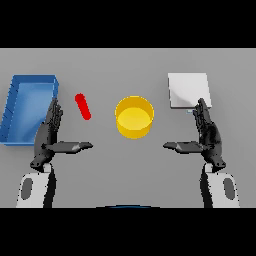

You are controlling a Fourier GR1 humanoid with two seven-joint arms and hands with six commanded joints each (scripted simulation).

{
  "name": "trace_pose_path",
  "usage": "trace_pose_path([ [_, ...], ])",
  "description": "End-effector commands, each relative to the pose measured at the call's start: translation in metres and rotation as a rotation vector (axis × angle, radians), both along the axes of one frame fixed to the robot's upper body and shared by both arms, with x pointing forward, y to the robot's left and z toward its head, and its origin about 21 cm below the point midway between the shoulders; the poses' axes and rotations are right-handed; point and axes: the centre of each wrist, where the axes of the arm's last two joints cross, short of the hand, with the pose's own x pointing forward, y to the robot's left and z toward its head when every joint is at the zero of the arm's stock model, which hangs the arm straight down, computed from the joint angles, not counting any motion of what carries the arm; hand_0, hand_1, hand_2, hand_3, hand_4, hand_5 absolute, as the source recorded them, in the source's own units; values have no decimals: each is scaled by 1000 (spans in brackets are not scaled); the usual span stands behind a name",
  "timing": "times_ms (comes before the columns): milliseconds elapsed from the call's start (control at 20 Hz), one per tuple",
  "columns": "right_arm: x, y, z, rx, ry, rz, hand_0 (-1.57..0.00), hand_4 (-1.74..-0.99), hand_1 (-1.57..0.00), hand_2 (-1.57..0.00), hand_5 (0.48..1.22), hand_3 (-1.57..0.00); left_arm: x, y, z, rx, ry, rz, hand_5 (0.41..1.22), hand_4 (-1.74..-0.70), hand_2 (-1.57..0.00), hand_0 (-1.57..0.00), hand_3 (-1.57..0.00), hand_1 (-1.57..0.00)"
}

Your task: Pick up the red beaker and tilt it to pour out 1 green nut into yellow bowl. Pick up the yellow bowl and place it on the metallic measuring scale.

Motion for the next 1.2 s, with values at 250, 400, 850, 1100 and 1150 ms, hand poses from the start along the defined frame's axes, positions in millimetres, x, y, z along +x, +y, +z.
trace_pose_path([
  [250,2,9,-2,-1,7,8,1,-1071,1,1,578,1,-9,3,-2,-2,-2,2,660,-1141,1,1,1,1],
  [400,-16,14,8,-291,-163,38,1,-1066,1,1,576,1,-36,2,16,161,-78,-80,660,-1144,1,1,1,1],
  [850,-22,14,19,-280,-169,84,1,-1180,1,1,627,1,-24,-7,16,209,35,-119,647,-1137,1,1,1,1],
  [1100,-20,14,14,-243,-145,83,1,-1219,1,1,626,1,14,-3,-1,213,67,-119,648,-1178,1,1,1,1],
  [1150,-22,12,14,-243,-153,82,1,-1220,1,1,626,1,22,-4,-2,220,70,-123,644,-1177,1,1,1,1],
])
